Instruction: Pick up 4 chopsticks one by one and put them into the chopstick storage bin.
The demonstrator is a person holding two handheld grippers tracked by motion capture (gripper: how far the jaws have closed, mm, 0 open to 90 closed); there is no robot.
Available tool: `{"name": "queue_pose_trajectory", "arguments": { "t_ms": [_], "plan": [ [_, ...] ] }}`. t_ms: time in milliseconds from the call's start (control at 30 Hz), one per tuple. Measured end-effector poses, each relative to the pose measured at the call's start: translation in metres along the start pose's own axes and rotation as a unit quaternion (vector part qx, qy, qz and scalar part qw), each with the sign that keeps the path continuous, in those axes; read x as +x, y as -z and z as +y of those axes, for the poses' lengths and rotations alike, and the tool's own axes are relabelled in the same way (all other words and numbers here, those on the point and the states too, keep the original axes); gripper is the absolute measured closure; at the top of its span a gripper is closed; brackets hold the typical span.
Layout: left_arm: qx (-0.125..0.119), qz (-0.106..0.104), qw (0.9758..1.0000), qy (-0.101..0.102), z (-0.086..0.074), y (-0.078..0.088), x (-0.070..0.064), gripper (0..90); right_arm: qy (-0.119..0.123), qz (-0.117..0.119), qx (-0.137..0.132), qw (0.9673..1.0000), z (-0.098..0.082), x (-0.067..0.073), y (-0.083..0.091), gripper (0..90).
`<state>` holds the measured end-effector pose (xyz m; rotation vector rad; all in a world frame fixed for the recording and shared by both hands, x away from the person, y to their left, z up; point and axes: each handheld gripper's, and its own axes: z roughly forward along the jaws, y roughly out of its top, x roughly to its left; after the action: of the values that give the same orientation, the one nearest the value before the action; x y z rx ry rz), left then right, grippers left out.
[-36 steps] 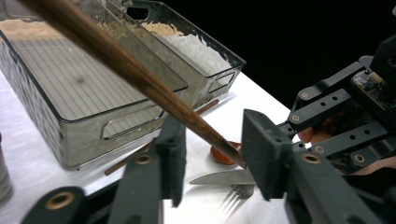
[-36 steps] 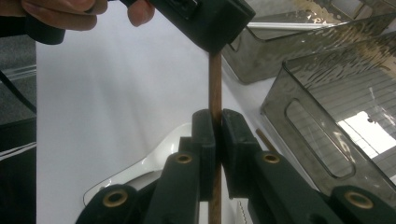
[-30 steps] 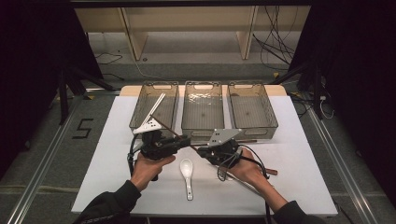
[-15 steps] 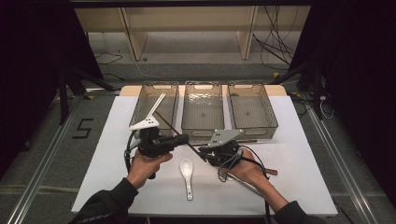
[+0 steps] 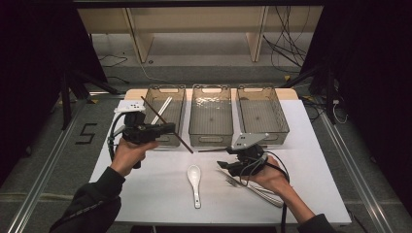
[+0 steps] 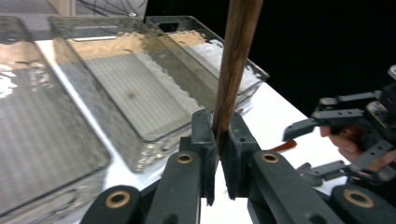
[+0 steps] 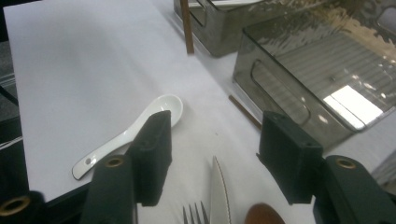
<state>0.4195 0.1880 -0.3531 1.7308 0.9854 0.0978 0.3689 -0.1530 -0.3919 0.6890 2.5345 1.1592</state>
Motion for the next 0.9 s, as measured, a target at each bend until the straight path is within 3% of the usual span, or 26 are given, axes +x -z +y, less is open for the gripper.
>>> {"name": "queue_pose_trajectory", "arguments": {
  "t_ms": [433,900],
  "plan": [
    [0.002,0.054,0.9984,0.017,0.036,0.013,0.040,83.8,-0.031,-0.015,-0.007,0.9994,-0.009,-0.007,0.013,35.0],
    [0.027,0.091,0.9944,0.047,0.055,-0.009,0.070,83.6,-0.035,-0.012,-0.008,0.9993,-0.012,-0.007,0.013,33.6]
  ]
}}
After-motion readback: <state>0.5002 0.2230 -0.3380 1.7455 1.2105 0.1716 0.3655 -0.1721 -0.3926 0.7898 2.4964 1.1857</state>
